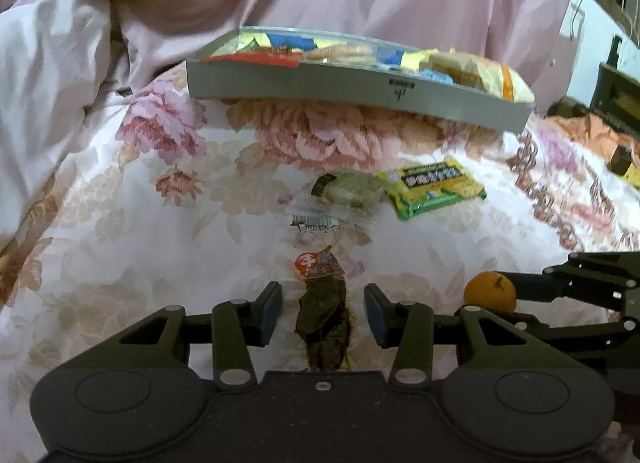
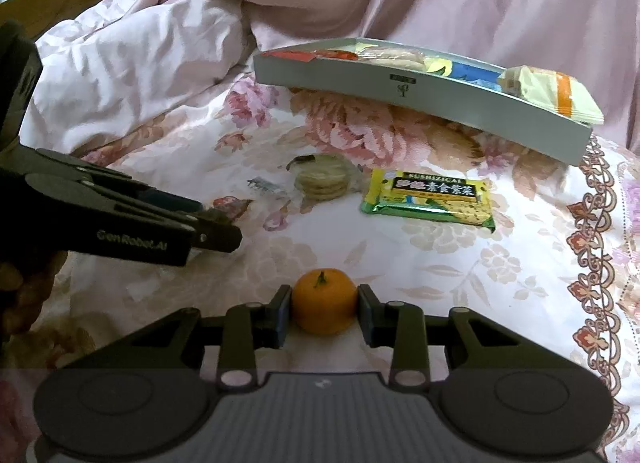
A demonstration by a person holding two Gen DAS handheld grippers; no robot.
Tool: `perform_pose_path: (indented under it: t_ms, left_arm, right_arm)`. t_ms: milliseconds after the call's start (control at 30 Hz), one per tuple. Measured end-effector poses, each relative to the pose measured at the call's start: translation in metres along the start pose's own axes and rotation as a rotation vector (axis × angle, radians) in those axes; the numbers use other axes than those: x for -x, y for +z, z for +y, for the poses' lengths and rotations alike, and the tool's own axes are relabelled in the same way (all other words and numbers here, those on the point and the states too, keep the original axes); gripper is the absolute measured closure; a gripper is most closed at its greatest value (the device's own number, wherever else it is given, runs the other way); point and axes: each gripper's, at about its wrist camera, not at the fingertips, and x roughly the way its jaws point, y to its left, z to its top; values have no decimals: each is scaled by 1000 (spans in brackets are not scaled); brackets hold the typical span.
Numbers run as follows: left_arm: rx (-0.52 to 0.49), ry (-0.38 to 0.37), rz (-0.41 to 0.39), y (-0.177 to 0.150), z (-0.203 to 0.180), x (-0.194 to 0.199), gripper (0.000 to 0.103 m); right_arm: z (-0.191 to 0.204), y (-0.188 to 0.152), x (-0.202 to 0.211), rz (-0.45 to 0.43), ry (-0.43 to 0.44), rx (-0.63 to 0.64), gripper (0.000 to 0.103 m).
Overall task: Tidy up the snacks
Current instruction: 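Lift the mandarin and brown snack and move them toward the grey tray, then lower the mandarin with the right tool while the left tool lowers the brown snack into the tray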
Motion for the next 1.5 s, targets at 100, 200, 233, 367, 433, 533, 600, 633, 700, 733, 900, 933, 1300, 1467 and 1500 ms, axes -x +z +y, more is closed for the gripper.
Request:
perform_pose_path:
  t_ms: [100,200,233,367,433,533,600,633,700,733,900,933,1300,1467,1500]
  left_arm:
    - [23,-25,-27,1,1,4,56]
    - [34,-32,-35,1,0,6,56]
    - [40,-37,-40,1,0,7,56]
    - [60,-65,-80,2,-1,14,56]
    - [62,-80,-105,2,-3,18,56]
    - [67,-106,-141,2,-7,23,56]
    - [70,-120,-161,2,-10,26,56]
    - [72,-124,-169,2,-11,28,56]
    - [77,-129,-181,2,-11,29,56]
    - [80,-129,-183,2,-11,29,56]
    - [108,-113,-177,6,-9,28,56]
    - [122,-117,-178,9,-8,29,56]
    - [127,-69,-312,86,-9,20,56]
    - [128,-34,-352,130,-4,-1,56]
    - [124,-27,-358,136,-4,-6,56]
  right_arm:
    - [-2,1,4,-14,-11,-4,65]
    - [-4,2,7,-30,-19,-7,65]
    - [-4,3,8,-34,-21,-8,65]
    - [-6,5,10,-46,-26,-14,65]
    - [-6,5,12,-56,-29,-15,65]
    - [-7,8,16,-75,-35,-14,65]
    - [-9,9,18,-89,-41,-13,65]
    - [-11,10,19,-95,-44,-14,65]
    - [-14,11,22,-106,-50,-17,65]
    - [-16,11,24,-110,-53,-19,65]
    - [-26,10,31,-124,-67,-30,65]
    - [-28,10,32,-127,-68,-29,65]
    - [-56,56,36,-197,-46,87,65]
    - [-73,84,30,-204,-39,90,65]
    - [-74,89,28,-204,-40,104,65]
